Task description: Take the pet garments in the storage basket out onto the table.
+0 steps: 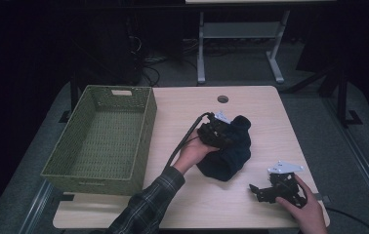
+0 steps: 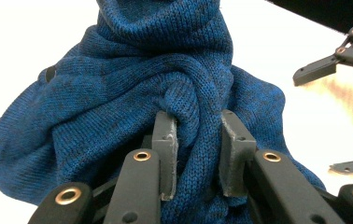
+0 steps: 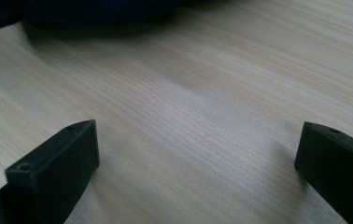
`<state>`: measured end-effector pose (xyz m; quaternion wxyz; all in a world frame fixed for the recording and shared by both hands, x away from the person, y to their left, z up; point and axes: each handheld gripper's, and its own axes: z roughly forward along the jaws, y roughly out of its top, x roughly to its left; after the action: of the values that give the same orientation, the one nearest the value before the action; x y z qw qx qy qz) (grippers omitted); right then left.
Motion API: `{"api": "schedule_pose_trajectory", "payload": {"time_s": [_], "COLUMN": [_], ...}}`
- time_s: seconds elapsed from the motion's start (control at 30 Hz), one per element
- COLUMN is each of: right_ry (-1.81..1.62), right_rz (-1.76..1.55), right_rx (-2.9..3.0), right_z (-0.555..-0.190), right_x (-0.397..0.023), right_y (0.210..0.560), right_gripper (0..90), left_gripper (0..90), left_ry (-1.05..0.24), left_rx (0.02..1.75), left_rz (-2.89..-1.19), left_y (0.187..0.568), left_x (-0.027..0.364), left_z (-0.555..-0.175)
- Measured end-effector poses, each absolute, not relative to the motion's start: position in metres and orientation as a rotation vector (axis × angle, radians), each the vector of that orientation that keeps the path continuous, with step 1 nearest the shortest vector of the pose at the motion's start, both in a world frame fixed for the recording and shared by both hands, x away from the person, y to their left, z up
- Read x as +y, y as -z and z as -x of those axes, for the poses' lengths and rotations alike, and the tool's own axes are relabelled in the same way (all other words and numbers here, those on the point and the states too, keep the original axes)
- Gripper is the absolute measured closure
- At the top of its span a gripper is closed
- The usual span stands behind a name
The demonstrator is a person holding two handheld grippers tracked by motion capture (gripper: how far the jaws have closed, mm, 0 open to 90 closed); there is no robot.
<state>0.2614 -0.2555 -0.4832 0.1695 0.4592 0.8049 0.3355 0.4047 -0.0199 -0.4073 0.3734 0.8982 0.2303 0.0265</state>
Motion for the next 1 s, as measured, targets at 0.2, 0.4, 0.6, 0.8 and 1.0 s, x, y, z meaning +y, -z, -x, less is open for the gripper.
{"api": "schedule_pose_trajectory", "payload": {"time_s": [0.2,0.4,0.6,0.8,1.0], "right_ry": [-0.957,-0.957,-0.956,-0.954,-0.951], "right_rz": [-1.303,-1.305,-1.299,-1.306,-1.295], "right_rx": [2.285,2.285,2.285,2.288,2.288], "right_z": [-0.262,-0.261,-0.262,-0.261,-0.262], "right_x": [-0.255,-0.255,-0.256,-0.255,-0.256], "right_y": [0.484,0.484,0.484,0.483,0.483], "right_gripper": [0.0,0.0,0.0,0.0,0.0], "left_gripper": [67.7,55.4,35.1,15.8,12.9], "left_ry": [-0.055,-0.079,-0.081,-0.099,-0.119], "left_rx": [0.612,0.606,0.585,0.559,0.563], "left_rz": [-2.311,-2.312,-2.286,-2.269,-2.232], "left_y": [0.425,0.427,0.416,0.404,0.395], "left_x": [-0.030,-0.031,-0.023,-0.008,0.006], "left_z": [-0.406,-0.406,-0.404,-0.396,-0.388]}}
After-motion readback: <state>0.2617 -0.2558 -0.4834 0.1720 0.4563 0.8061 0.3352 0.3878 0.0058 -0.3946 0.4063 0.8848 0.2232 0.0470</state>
